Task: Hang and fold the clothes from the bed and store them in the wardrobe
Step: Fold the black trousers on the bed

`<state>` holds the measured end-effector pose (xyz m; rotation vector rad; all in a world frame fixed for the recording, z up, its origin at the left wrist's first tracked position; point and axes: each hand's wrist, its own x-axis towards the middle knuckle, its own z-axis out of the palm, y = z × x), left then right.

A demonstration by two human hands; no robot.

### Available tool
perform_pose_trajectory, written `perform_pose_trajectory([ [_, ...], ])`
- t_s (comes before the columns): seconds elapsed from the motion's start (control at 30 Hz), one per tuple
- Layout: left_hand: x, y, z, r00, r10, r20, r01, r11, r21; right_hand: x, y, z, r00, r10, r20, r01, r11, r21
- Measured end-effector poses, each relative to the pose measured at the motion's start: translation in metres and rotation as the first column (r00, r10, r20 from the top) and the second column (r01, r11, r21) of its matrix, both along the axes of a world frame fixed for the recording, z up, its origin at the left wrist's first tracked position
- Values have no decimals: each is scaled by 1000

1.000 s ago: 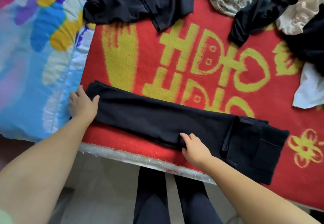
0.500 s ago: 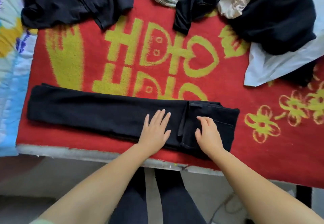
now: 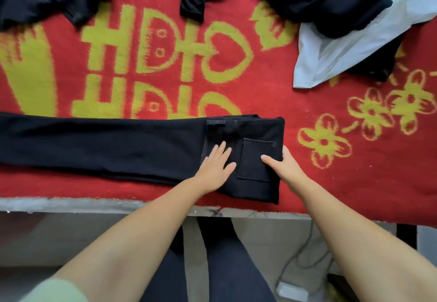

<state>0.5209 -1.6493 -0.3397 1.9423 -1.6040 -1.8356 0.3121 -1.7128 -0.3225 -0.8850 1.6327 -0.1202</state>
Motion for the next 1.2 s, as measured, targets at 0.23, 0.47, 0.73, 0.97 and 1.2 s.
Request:
perform_pose_trajectory([
  [0.23,53,-15,48,587,733,-343,-581,676,453,115,15,88,942,318,103,-275,913,-301],
  [0.47,206,25,61,301,878,-373,-757,457,466,268,67,66,845,519,134,-463,832,-306],
  [0.73,248,50,34,681,713,-165,-714,697,65,235,64,15,937,129,-324,-241,911,-335],
  [0.97,202,52,4,627,763,-154,-698,639,323,226,38,-13,991,-134,-12,134,973,185],
  [1.2,265,62,33,636,731,-247,-672,682,288,282,49,45,960,-161,228,183,980,-78],
])
